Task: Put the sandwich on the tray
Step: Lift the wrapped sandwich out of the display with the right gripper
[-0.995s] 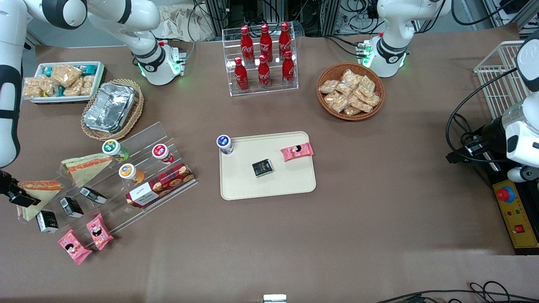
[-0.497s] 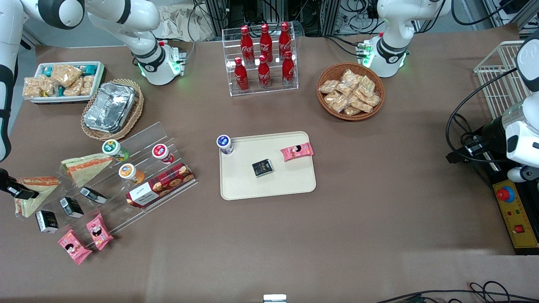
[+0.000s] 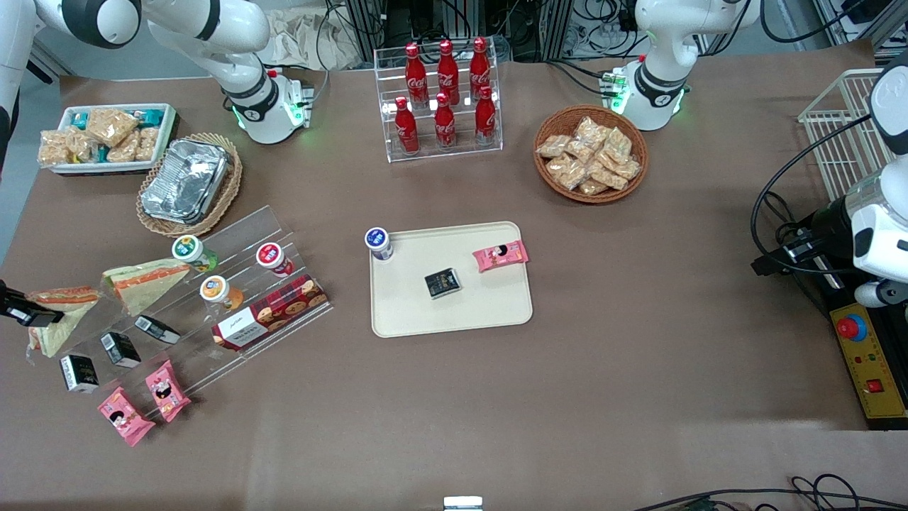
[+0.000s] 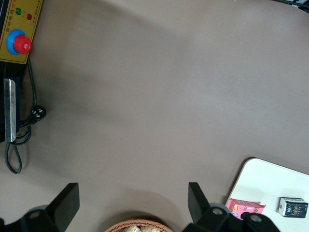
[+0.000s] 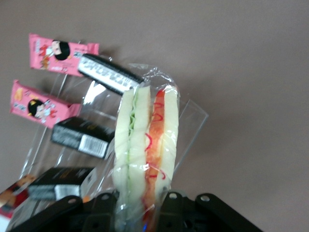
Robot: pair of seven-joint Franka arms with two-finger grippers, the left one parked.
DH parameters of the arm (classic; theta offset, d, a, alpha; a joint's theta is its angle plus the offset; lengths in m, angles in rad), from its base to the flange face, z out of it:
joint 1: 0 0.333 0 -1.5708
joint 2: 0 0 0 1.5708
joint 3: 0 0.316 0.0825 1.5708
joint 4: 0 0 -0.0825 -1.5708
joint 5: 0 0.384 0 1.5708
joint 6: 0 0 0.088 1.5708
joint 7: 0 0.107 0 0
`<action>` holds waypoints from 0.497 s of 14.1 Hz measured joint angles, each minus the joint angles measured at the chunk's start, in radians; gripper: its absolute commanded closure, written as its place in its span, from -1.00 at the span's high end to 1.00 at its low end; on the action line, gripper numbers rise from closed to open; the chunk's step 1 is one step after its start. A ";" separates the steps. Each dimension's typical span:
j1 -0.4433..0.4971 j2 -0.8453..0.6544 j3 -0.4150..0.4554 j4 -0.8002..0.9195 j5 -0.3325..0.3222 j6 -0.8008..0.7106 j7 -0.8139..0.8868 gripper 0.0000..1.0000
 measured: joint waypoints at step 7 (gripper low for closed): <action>0.008 -0.074 0.011 0.166 0.000 -0.429 0.236 -1.00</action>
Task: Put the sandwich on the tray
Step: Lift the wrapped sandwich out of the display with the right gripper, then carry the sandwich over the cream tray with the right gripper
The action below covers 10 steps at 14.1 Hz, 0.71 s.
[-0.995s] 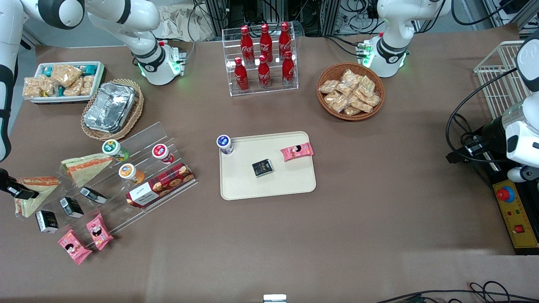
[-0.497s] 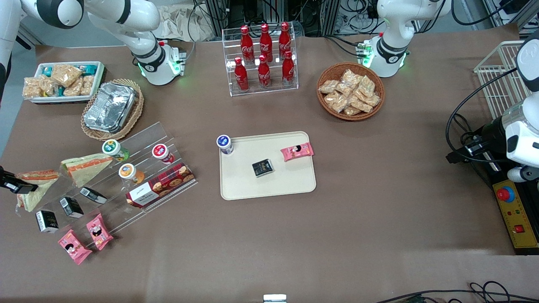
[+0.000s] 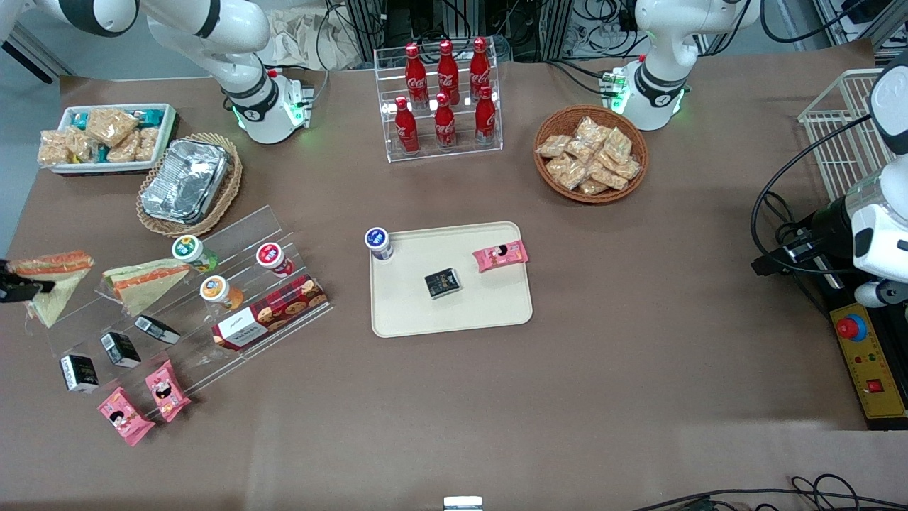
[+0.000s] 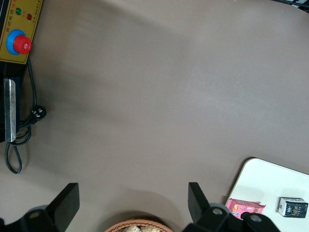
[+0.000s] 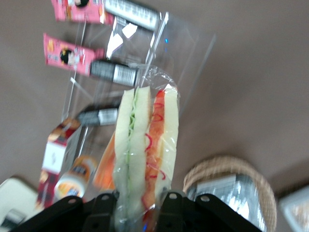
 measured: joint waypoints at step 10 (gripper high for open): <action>0.492 -0.112 0.047 0.023 0.000 -0.046 0.978 -1.00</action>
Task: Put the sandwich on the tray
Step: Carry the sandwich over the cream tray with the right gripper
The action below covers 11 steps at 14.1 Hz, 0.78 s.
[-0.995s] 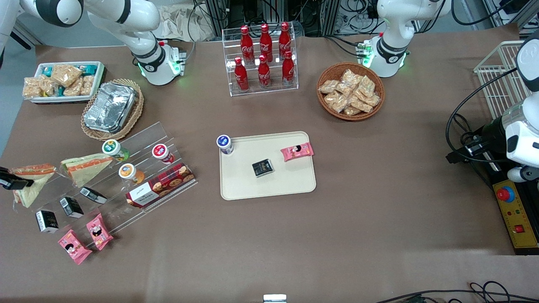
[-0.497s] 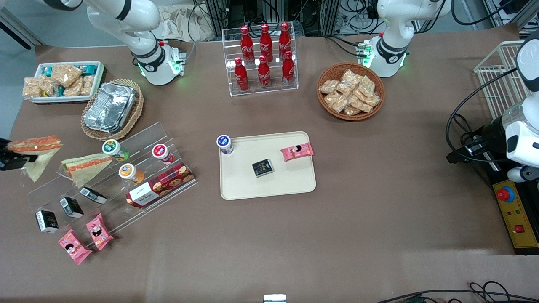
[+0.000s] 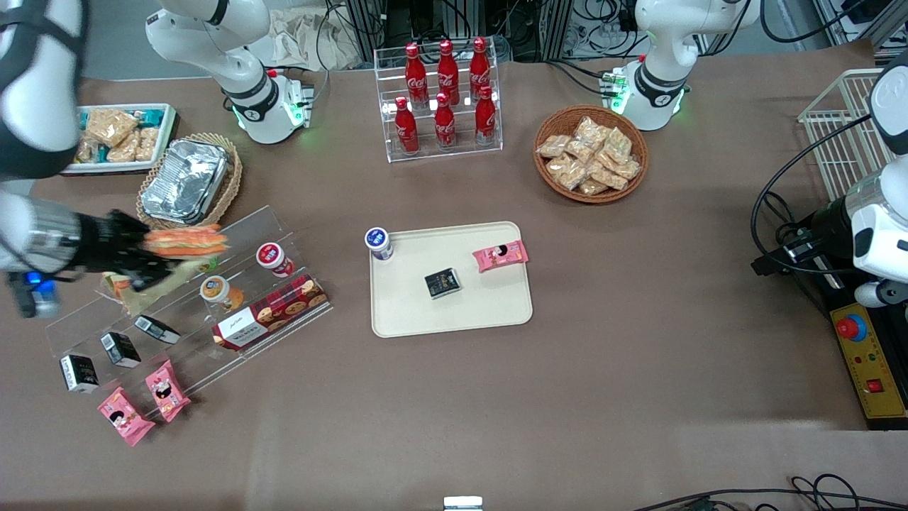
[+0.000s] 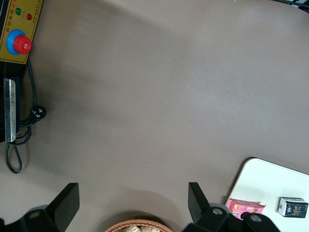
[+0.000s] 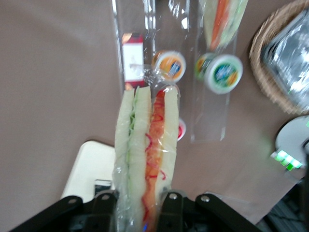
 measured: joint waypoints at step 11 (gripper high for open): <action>0.355 0.202 0.005 -0.006 0.041 0.366 0.606 -1.00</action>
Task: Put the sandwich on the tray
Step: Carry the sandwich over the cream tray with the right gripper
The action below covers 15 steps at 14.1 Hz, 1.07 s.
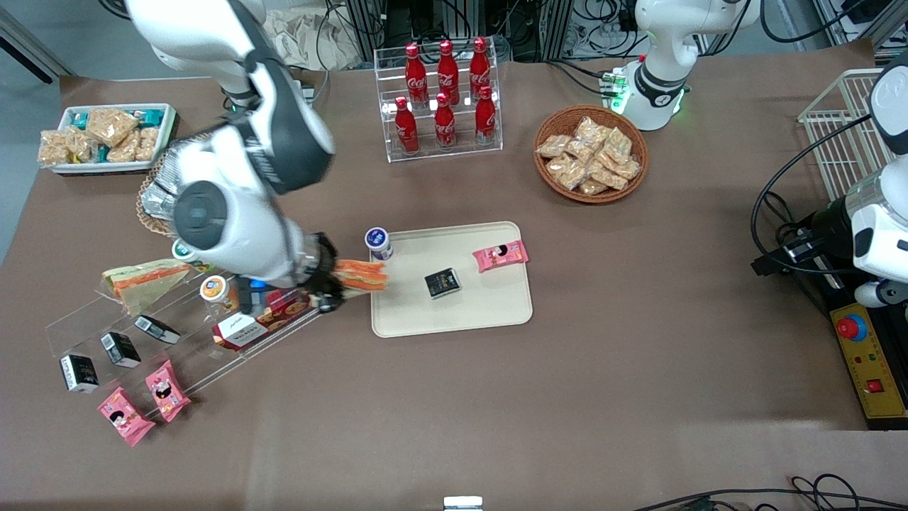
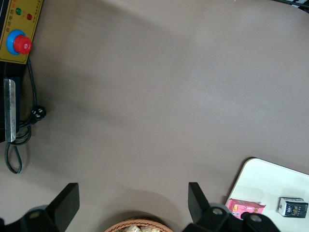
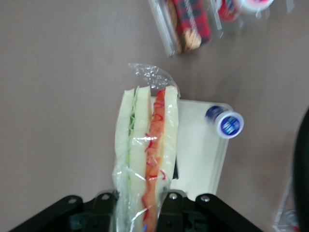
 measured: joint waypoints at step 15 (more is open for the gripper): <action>0.157 0.310 0.000 -0.023 0.069 0.369 0.085 -1.00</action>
